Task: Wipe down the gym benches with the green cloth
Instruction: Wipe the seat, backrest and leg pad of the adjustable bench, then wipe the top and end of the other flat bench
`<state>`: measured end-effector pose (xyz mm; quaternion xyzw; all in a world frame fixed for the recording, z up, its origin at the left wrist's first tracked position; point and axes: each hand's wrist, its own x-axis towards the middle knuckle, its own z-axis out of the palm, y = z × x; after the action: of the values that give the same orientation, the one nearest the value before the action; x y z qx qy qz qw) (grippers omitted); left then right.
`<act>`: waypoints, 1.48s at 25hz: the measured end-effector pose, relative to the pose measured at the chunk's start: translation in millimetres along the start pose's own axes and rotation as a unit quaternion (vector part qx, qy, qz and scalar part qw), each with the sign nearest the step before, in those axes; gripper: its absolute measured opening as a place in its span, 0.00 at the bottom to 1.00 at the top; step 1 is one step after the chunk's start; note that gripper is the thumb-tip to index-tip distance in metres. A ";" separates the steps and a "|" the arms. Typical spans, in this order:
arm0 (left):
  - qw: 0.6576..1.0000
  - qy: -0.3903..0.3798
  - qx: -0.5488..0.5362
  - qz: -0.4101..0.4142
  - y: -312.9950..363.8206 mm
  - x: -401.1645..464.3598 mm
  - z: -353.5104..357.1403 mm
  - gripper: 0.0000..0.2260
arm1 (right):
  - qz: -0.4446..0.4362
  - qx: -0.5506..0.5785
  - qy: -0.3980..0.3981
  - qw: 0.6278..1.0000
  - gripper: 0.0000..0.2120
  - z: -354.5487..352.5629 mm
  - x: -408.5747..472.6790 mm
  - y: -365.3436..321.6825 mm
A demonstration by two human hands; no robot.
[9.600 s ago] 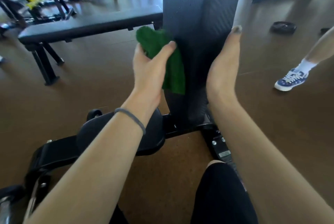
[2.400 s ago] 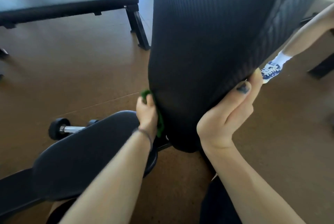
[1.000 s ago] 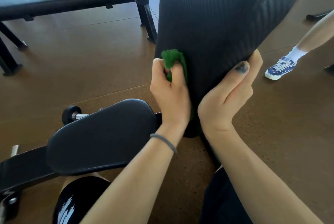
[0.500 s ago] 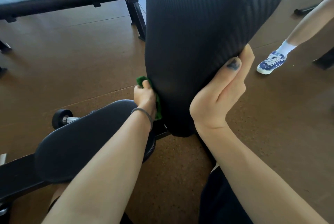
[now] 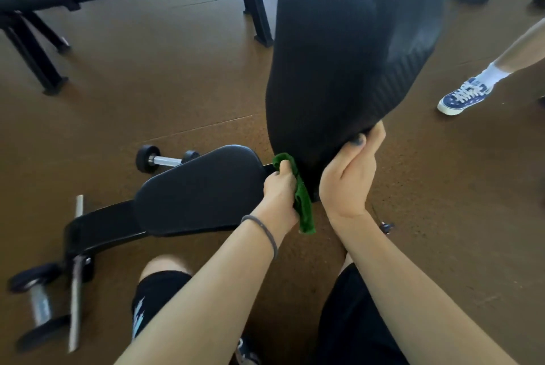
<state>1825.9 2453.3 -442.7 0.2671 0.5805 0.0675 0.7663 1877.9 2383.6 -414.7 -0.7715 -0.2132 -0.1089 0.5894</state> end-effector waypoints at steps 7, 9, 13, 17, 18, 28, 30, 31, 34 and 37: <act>0.992 -0.120 0.033 -0.027 119.1 -184.9 -44.9 0.25 | 0.395 0.008 -0.189 0.899 0.16 -43.8 -21.5 -177.1; 0.992 -0.121 0.045 -0.013 147.2 -236.2 -73.3 0.26 | 0.450 0.085 -0.260 0.850 0.19 -39.3 12.2 -234.1; 0.983 -0.157 0.094 0.027 199.2 -329.2 -125.9 0.18 | 0.523 0.177 -0.482 0.681 0.21 -20.5 62.7 -326.5; 0.986 -0.107 0.126 0.024 237.1 -387.0 -174.6 0.13 | 0.480 0.166 -0.594 0.624 0.16 1.2 64.7 -384.9; 0.985 -0.098 0.141 0.034 245.4 -397.6 -188.4 0.12 | 0.461 0.157 -0.614 0.621 0.16 9.1 60.9 -397.5; 0.938 -0.111 0.311 0.101 356.2 -400.3 -352.8 0.18 | 0.329 0.021 -0.702 0.631 0.15 143.4 7.5 -514.7; 0.933 -0.100 0.326 0.114 379.7 -393.6 -375.9 0.18 | 0.333 0.027 -0.696 0.635 0.16 170.8 1.9 -529.2; 0.925 -0.094 0.345 0.126 390.7 -390.8 -383.5 0.17 | 0.337 0.030 -0.692 0.637 0.17 181.5 0.7 -534.3; 0.879 -0.077 0.438 0.175 427.7 -378.5 -391.4 0.15 | 0.337 0.039 -0.689 0.641 0.18 213.6 6.5 -543.6; 0.822 -0.053 0.523 0.221 469.5 -357.4 -385.7 0.10 | 0.329 0.045 -0.689 0.644 0.17 251.6 25.2 -545.4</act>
<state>1452.5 2831.4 20.6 0.7517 0.4127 -0.0929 0.5059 1629.8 2746.0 -4.2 -0.6158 -0.2945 0.6650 0.3030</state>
